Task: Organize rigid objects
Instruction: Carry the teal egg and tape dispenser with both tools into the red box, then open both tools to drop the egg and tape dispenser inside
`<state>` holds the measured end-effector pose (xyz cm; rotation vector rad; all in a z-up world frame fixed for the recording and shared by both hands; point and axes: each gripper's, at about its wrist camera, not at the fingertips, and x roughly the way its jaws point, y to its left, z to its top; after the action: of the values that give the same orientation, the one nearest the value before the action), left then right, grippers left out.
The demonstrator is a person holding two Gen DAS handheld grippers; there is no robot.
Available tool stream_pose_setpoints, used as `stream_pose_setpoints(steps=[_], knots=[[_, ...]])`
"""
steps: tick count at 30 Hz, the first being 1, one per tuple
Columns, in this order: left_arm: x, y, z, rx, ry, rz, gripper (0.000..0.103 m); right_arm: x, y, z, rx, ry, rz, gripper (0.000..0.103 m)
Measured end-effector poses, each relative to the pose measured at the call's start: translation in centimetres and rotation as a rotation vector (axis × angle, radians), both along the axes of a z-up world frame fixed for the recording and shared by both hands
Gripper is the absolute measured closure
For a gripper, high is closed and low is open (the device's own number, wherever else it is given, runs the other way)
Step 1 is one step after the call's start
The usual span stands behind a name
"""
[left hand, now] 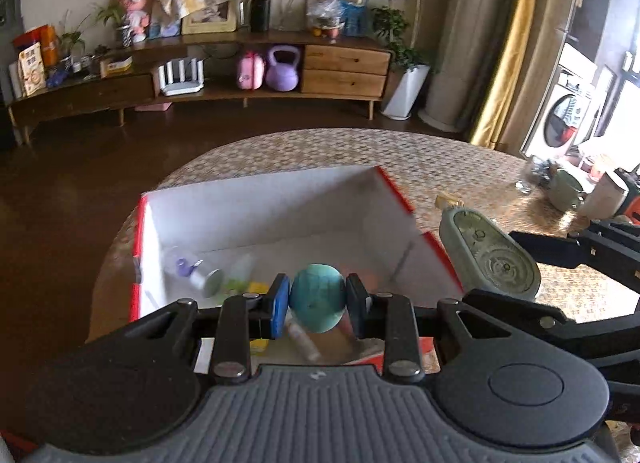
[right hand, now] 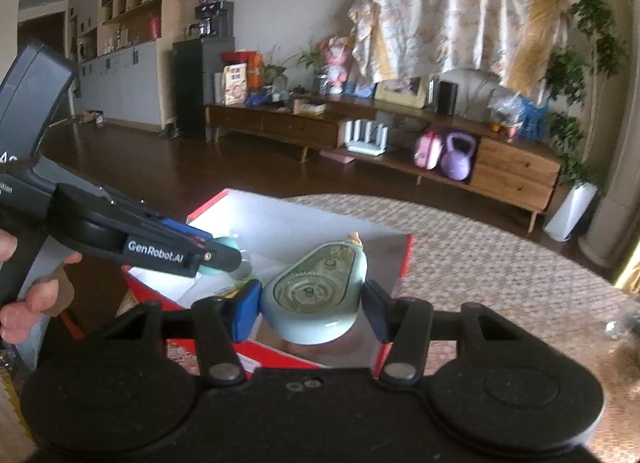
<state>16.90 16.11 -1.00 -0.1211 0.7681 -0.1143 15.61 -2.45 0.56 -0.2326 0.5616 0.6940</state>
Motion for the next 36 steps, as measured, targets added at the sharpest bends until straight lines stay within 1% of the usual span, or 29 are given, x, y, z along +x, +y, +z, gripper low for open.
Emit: stream_pose_setpoints(steps=[6, 12, 18, 20, 24, 30, 36], knots=[[1.8, 2.4, -1.8, 0.041, 0.042, 0.035, 0.073, 1.9, 2.2, -1.8, -0.019, 0.067, 0.028, 0.049], [4.4, 3.9, -4.2, 0.056, 0.115, 0.052, 0.073, 4.4, 4.1, -3.6, -0.06, 0.11, 0.03, 0.049], [6.8, 4.0, -5.9, 0.102, 0.163, 0.054, 0.073, 6.9, 5.7, -5.5, -0.097, 0.165, 0.023, 0.049], [7.6, 4.0, -6.5, 0.109, 0.192, 0.051, 0.073, 7.7, 6.2, -6.1, -0.11, 0.185, 0.017, 0.049], [8.5, 3.8, -7.4, 0.135, 0.227, 0.042, 0.073, 9.1, 6.8, -7.2, -0.131, 0.218, 0.004, 0.049], [9.7, 3.5, -8.3, 0.174, 0.274, 0.022, 0.073, 9.7, 7.6, -8.6, -0.187, 0.259, 0.019, 0.049], [10.2, 3.6, -9.3, 0.175, 0.315, 0.023, 0.073, 9.8, 7.8, -9.4, -0.2, 0.3, 0.025, 0.049]])
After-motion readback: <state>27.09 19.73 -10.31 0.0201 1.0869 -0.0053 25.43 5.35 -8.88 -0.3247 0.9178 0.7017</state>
